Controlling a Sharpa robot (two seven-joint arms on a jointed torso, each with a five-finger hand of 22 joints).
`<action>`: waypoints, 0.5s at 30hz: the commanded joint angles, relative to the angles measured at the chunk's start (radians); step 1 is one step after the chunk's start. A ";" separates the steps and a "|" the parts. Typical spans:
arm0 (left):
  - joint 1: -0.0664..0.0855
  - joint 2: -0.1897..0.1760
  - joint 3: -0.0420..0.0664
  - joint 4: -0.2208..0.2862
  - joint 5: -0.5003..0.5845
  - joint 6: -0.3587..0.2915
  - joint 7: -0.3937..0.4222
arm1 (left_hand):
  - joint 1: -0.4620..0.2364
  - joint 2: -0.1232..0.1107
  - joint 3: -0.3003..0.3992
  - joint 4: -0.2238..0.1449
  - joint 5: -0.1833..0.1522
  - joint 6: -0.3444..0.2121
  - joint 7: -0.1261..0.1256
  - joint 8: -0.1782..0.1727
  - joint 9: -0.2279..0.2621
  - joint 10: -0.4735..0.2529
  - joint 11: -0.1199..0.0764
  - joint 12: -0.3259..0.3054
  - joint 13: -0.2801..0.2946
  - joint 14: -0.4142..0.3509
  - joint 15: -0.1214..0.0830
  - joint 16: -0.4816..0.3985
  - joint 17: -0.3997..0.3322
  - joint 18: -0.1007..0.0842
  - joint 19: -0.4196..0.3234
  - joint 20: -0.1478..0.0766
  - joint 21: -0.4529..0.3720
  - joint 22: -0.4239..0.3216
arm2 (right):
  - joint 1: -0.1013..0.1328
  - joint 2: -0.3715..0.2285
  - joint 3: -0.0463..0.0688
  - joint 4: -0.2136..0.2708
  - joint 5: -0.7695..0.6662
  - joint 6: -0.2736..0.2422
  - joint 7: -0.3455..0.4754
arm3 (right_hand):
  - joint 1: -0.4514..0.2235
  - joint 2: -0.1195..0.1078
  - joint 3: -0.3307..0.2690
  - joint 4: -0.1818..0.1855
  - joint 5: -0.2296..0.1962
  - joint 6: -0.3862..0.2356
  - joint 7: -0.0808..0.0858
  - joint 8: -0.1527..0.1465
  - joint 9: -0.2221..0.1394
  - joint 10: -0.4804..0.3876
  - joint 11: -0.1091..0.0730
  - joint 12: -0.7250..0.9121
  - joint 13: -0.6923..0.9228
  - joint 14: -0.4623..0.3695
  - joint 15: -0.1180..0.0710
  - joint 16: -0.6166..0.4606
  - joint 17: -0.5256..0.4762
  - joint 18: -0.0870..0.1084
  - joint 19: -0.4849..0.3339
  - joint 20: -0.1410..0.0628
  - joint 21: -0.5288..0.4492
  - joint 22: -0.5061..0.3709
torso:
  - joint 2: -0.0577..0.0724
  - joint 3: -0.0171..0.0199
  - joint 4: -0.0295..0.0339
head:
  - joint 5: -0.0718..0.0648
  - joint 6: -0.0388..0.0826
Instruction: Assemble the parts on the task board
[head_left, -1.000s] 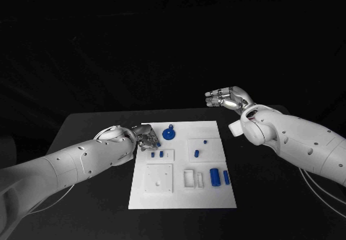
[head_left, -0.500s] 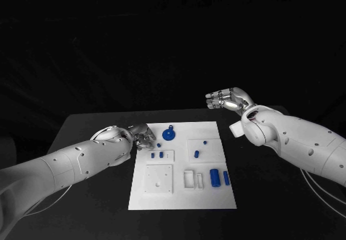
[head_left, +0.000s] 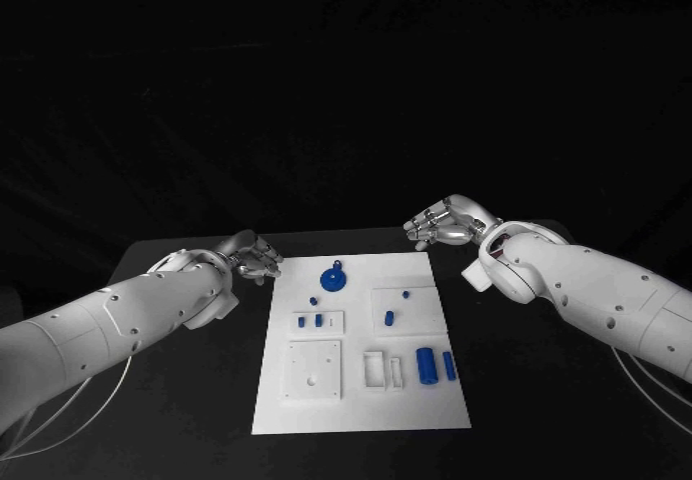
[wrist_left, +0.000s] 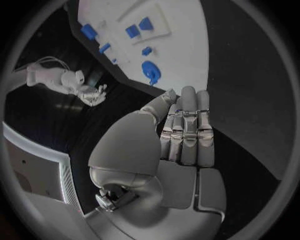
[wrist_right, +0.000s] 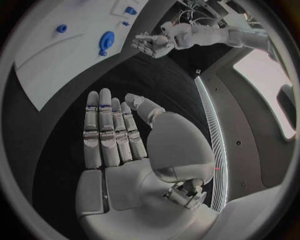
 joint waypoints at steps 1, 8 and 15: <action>0.018 -0.026 0.008 0.030 0.309 -0.014 0.102 | -0.006 0.007 0.000 0.003 -0.005 -0.003 0.004 0.006 0.000 -0.013 0.003 0.004 0.000 0.003 0.003 -0.053 -0.020 0.009 -0.013 0.004 -0.014 0.016 | -0.003 -0.004 -0.002 0.007 -0.237 0.073 -0.040 | 0.014 0.000 -0.022 -0.004 -0.007 0.004 -0.004 0.002 -0.001 0.004 -0.009 -0.002 0.000 0.098 -0.027 0.045 0.031 0.035 0.094 -0.027 0.050 0.021 | -0.002 -0.0003 0.0042 | -0.003 0.002; 0.049 -0.112 0.020 0.156 0.469 0.028 0.143 | -0.007 0.026 -0.022 0.012 -0.042 0.000 0.003 0.008 0.000 -0.010 0.003 0.004 0.000 -0.012 0.012 -0.164 -0.051 0.000 -0.038 0.016 -0.074 -0.013 | -0.008 -0.009 -0.042 0.027 -0.446 0.007 -0.120 | -0.026 -0.002 -0.039 0.012 -0.023 0.025 -0.021 0.000 -0.003 0.026 -0.032 -0.004 -0.001 0.087 -0.067 0.528 0.351 0.040 0.265 -0.094 0.228 0.134 | -0.009 -0.0024 0.0056 | -0.004 0.006; 0.055 -0.175 0.023 0.300 0.693 0.006 0.148 | -0.035 0.023 -0.022 0.029 -0.039 -0.002 0.004 0.004 0.000 -0.042 0.020 0.004 -0.001 -0.070 0.064 -0.458 -0.155 -0.025 -0.183 0.067 -0.113 -0.188 | -0.009 -0.009 -0.088 0.079 -0.612 0.025 -0.284 | -0.047 -0.033 -0.001 0.040 -0.148 0.011 -0.023 -0.001 -0.003 0.016 -0.027 -0.003 0.000 0.070 -0.059 0.565 0.393 0.035 0.265 -0.086 0.240 0.154 | -0.013 -0.0071 0.0112 | -0.017 0.004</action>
